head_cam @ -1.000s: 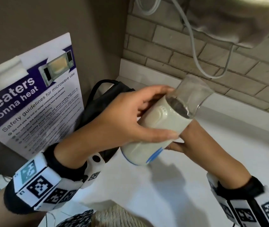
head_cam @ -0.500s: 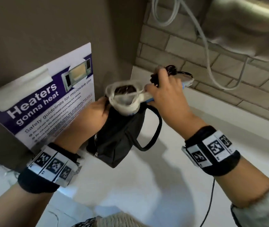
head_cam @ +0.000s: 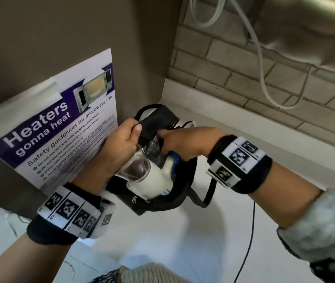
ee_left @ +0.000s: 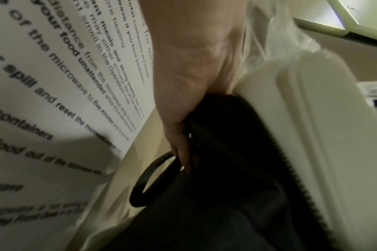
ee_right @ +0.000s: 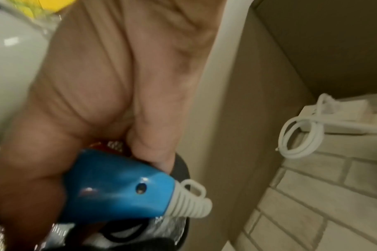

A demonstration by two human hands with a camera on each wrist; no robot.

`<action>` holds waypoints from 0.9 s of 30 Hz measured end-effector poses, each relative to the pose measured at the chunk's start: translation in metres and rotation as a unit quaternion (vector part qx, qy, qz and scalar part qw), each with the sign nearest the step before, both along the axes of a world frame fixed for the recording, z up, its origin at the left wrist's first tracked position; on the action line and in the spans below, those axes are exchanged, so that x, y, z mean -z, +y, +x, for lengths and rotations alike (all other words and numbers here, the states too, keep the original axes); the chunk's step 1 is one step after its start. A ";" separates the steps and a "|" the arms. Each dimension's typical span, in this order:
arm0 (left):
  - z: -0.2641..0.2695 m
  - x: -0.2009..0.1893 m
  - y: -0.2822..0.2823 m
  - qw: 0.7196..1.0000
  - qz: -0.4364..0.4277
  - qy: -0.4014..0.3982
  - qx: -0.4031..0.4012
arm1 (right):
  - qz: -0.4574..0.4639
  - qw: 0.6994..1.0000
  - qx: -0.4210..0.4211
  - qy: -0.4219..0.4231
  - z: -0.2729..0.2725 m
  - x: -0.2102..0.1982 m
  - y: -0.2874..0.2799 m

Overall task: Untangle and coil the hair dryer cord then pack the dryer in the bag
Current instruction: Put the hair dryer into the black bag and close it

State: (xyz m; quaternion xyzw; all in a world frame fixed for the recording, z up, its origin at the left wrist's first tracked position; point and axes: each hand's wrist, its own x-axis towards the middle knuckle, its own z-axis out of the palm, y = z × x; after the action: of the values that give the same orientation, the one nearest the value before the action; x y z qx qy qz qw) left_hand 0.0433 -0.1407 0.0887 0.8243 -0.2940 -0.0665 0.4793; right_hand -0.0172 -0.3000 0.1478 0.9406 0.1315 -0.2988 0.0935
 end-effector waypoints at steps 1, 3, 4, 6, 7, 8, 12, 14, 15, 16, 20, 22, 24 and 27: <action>0.000 0.000 0.000 1.000 -0.008 0.006 0.008 | 0.013 1.000 0.009 0.025 0.007 0.007 0.000; 0.001 0.000 0.001 1.000 -0.011 0.005 0.012 | 0.054 0.997 0.044 0.036 0.014 0.019 0.003; 0.001 0.000 0.002 1.000 -0.011 -0.003 0.013 | 0.071 0.995 0.060 0.025 0.015 0.026 0.005; 0.001 0.001 0.005 1.000 -0.008 -0.013 0.011 | 0.049 0.997 0.054 0.016 0.016 0.045 0.009; 0.001 0.002 0.008 1.000 -0.008 -0.011 0.008 | 0.034 0.998 0.049 0.022 0.015 0.053 0.010; 0.002 0.002 0.009 1.000 -0.011 -0.007 0.004 | 0.037 0.997 0.057 0.023 0.016 0.060 0.010; 0.002 0.002 0.012 1.000 -0.020 0.011 -0.007 | 0.084 0.989 0.086 0.083 0.026 0.073 0.006; 0.000 0.000 0.012 0.999 -0.026 0.016 -0.012 | 0.086 0.990 0.073 0.088 0.030 0.079 0.001; 0.000 0.000 0.012 0.999 -0.026 0.015 -0.013 | 0.087 0.991 0.068 0.081 0.030 0.081 -0.002; -0.001 -0.001 0.013 1.000 -0.023 0.012 -0.011 | 0.081 0.992 0.063 0.069 0.029 0.081 -0.003; -0.004 -0.002 0.023 1.000 0.019 0.025 -0.001 | 0.051 0.997 0.059 -0.001 0.015 0.062 -0.002; -0.004 -0.004 0.032 0.998 0.022 0.046 0.020 | 0.064 0.995 0.077 -0.022 0.007 0.046 -0.002; -0.005 -0.008 0.042 0.997 0.032 0.034 0.065 | 0.074 0.991 0.108 -0.026 0.003 0.032 -0.002; -0.011 -0.015 0.055 0.989 0.100 -0.005 0.113 | 0.057 0.991 0.121 -0.019 -0.003 0.016 -0.001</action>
State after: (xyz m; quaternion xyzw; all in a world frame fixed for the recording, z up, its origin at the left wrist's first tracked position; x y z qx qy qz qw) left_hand 0.0322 -0.0862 0.1038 0.8300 -0.3794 -0.1451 0.3823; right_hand -0.0199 -0.3007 0.1315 0.9588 0.0316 -0.2821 0.0057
